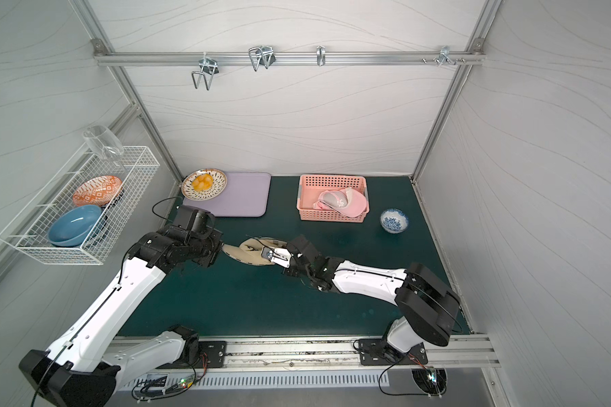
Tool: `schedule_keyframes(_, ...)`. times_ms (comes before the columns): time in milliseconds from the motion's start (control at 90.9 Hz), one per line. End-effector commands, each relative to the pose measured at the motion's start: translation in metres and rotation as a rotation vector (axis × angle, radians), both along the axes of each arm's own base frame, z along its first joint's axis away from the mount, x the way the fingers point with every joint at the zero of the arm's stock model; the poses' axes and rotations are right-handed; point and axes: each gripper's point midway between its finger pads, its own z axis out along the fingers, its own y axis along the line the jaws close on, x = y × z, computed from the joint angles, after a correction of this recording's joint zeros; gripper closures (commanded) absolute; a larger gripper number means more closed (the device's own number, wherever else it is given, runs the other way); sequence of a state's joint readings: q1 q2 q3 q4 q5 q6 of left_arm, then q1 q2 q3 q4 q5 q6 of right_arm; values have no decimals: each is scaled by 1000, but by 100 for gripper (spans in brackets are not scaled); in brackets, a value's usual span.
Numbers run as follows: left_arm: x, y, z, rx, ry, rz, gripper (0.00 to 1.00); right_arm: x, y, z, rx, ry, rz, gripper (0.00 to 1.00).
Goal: Turn the baseball cap inside out
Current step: Turn over the baseball cap.
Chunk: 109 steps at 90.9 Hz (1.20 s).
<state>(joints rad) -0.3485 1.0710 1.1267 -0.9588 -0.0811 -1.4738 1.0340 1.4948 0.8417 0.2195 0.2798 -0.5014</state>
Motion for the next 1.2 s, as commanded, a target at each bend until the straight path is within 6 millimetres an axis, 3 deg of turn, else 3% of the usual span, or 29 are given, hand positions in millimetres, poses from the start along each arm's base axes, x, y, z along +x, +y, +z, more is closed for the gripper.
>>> schedule_keyframes(0, -10, 31, 5, 69, 2, 174, 100, 39, -49, 20, 59, -8, -412, 100)
schedule_keyframes(154, -23, 45, -7, 80, 61, 300, 100, 49, -87, 33, 199, 53, -737, 100)
schedule_keyframes(253, -30, 57, -3, 105, 52, 363, 100, 50, -115, 28, 234, 50, -904, 100)
schedule_keyframes(352, -37, 67, 0, 130, 36, 410, 100, 49, -128, 22, 233, 47, -980, 100)
schedule_keyframes(462, -39, 75, 4, 167, 27, 429, 100, 46, -124, 15, 206, 73, -943, 100)
schedule_keyframes(550, -38, 77, 5, 189, 29, 431, 100, 43, -117, 11, 182, 97, -879, 83)
schedule_keyframes(715, -29, 69, 0, 175, 34, 389, 100, 34, -98, 3, 170, 206, -719, 68)
schedule_keyframes(836, -19, 60, 2, 165, 13, 335, 100, 16, -76, -1, 143, 301, -540, 47)
schedule_keyframes(1001, -10, 52, 9, 188, -3, 271, 100, -12, -64, 20, 181, 341, -317, 28)
schedule_keyframes(1188, -4, 39, 9, 202, 4, 216, 100, -37, -57, 50, 199, 287, -104, 18)
